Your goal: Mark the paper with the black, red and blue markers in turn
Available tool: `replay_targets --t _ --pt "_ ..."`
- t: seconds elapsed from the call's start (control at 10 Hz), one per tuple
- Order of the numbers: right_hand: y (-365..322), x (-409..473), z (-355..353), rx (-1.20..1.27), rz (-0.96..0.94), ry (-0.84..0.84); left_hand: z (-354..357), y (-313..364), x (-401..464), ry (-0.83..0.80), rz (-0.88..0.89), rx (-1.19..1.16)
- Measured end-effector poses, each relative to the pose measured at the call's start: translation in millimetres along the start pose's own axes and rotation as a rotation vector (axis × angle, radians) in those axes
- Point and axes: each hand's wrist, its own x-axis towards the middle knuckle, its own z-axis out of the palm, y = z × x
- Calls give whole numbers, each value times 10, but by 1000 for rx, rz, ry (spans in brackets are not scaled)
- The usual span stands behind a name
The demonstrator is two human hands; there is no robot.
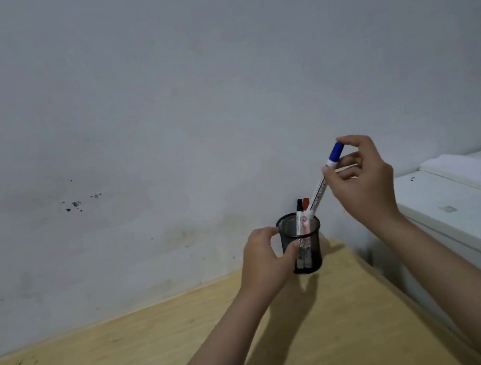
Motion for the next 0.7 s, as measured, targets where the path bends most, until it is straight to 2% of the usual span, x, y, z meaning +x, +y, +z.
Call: replay_targets --t 0.1,0.3,0.4,0.6,0.7 --pt "302 97 196 -105 22 -94 230 -88 218 -19 -1 58" --pt "803 0 473 -336 217 -351 439 -222 368 35 1 70" --pt "919 -79 540 -383 289 -396 463 -243 369 62 9 59" --pt "794 -120 524 -398 289 -341 378 -160 345 -15 -22 66" --pt "432 -90 390 -305 189 -234 225 -7 251 5 5 50"
